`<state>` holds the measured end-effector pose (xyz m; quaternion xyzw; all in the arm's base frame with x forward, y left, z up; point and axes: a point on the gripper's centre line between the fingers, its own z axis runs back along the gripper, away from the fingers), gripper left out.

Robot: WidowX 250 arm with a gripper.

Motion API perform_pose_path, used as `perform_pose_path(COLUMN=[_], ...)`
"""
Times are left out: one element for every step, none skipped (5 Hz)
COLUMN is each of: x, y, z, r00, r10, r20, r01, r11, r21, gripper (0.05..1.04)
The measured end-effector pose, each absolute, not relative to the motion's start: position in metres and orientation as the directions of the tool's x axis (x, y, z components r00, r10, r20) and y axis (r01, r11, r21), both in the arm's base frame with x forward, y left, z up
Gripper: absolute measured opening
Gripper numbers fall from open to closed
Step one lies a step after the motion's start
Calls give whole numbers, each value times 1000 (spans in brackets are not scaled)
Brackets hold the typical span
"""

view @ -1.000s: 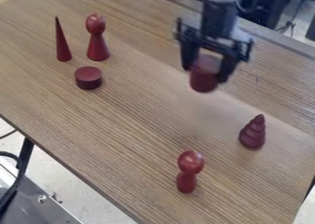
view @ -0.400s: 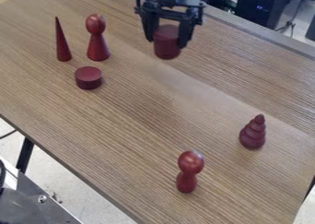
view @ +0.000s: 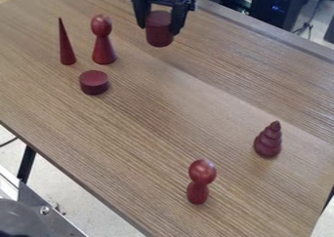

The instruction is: Move the cylinder to the right side of the chess pawn

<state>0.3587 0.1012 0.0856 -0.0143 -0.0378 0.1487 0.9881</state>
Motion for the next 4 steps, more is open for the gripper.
perform_pose_path(x=[353, 347, 344, 338], y=[119, 130, 133, 130], z=[79, 65, 52, 42], r00=[939, 928, 925, 924], r10=[340, 372, 375, 371], r20=[44, -24, -62, -88], r01=[-340, -371, -374, -369], r11=[940, 928, 927, 929], r21=[-16, 15, 33, 34], gripper=[814, 814, 814, 814])
